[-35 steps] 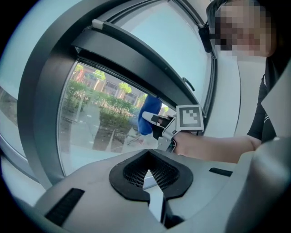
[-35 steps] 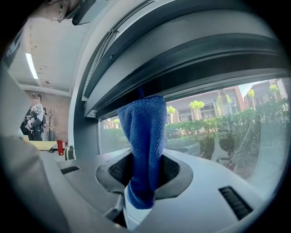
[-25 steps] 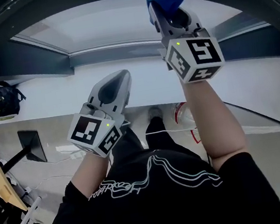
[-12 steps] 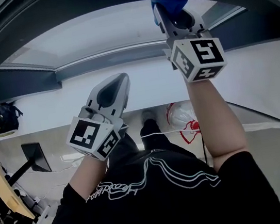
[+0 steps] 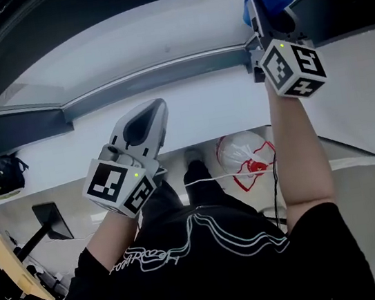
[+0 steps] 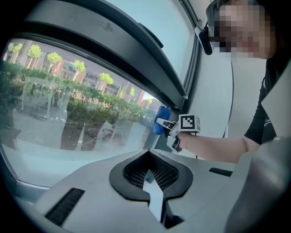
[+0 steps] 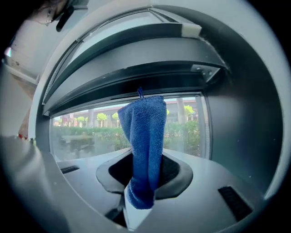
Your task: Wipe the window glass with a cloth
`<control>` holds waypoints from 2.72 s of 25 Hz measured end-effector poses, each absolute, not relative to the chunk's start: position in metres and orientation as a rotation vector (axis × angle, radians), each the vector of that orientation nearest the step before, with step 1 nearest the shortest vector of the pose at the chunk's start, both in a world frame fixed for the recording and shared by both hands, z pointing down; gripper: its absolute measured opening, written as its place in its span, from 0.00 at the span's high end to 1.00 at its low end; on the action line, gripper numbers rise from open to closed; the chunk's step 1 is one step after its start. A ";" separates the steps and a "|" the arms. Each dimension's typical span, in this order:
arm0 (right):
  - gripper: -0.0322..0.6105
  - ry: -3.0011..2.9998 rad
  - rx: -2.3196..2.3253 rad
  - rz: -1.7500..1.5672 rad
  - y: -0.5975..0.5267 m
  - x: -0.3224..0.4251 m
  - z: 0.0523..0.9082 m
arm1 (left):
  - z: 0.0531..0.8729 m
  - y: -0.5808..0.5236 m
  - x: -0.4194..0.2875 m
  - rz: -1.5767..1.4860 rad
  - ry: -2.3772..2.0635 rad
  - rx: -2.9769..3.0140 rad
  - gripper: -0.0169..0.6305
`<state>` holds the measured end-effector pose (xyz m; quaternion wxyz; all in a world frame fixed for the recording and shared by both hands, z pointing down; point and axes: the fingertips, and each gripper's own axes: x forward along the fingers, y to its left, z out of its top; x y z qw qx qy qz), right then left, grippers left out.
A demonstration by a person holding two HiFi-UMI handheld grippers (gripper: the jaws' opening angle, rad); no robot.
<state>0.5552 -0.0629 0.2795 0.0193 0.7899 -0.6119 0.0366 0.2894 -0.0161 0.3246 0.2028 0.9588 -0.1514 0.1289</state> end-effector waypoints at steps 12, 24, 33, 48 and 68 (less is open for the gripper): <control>0.80 -1.705 2.580 0.106 -0.033 0.620 0.282 | 0.320 0.010 0.318 0.386 -0.315 2.702 0.97; 0.80 -1.863 2.411 -0.016 -0.049 0.501 0.283 | 0.321 -0.014 0.260 0.340 -0.400 2.671 0.97; 0.80 -2.325 2.006 0.008 -0.125 0.263 0.301 | 0.323 -0.071 0.128 0.278 -0.674 2.592 0.97; 0.81 -2.610 1.672 0.119 -0.218 -0.037 0.336 | 0.341 -0.136 -0.133 0.224 -0.982 2.456 0.97; 0.80 -2.532 1.761 0.105 -0.340 -0.118 0.390 | 0.396 -0.187 -0.250 0.193 -1.101 2.345 0.97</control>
